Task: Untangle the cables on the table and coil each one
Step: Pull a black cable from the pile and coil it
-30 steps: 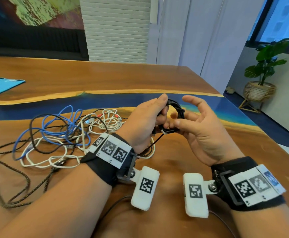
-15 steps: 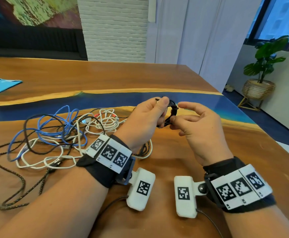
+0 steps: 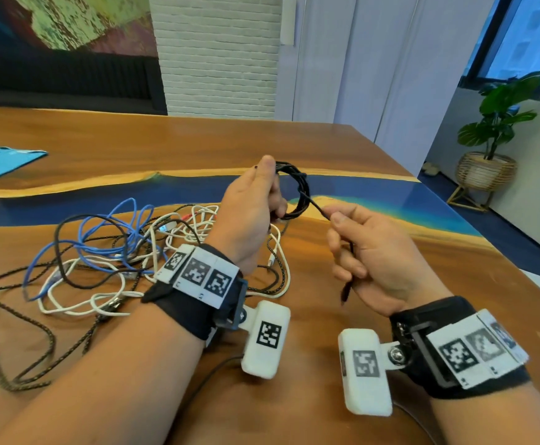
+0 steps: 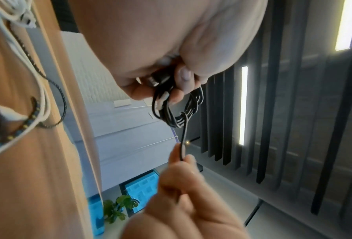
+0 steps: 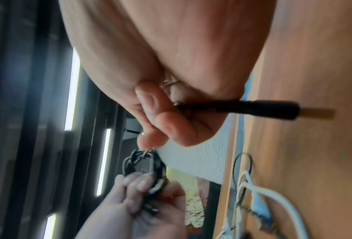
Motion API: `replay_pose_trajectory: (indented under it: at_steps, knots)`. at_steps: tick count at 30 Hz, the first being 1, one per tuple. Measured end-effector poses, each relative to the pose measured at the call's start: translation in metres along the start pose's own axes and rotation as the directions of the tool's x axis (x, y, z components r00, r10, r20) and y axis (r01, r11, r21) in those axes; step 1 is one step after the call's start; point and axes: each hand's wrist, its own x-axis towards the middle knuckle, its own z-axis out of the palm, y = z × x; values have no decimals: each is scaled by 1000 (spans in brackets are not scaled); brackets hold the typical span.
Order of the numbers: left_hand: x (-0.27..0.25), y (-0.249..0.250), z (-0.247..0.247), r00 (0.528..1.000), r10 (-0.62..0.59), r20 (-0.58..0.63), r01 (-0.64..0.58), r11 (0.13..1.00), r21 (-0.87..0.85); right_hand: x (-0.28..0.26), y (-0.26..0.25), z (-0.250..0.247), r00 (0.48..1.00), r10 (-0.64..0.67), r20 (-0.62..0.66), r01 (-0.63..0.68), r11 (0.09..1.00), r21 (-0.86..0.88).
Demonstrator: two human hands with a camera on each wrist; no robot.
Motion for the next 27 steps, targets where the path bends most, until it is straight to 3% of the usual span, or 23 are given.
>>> replay_pose_trajectory:
  at_steps: [5, 8, 11, 13, 16, 20, 27]
  knots:
    - [-11, 8, 10, 980, -159, 117, 190, 923, -336, 3, 7, 1, 993, -116, -35, 104, 967, -234]
    - [-16, 8, 16, 967, -182, 177, 241, 879, -412, 5, 11, 2, 984, -178, -23, 161, 932, -324]
    - [-18, 7, 20, 967, -183, 177, 243, 870, -429, 8, 17, 2, 945, -294, -145, 218, 895, -389]
    - [-19, 4, 22, 972, -177, 152, 224, 891, -395, 9, 19, 4, 935, -296, -196, 226, 922, -315]
    - [-16, -5, 23, 988, -123, 97, 144, 956, -256, 5, 19, 10, 976, -149, -157, 143, 988, -53]
    - [-13, -8, 20, 996, -53, 77, 65, 984, -168, 2, 13, 14, 997, -7, -75, 30, 950, 312]
    - [-16, -12, 21, 991, -34, 132, 42, 997, -59, 4, 16, 14, 996, 65, -57, -33, 898, 440]
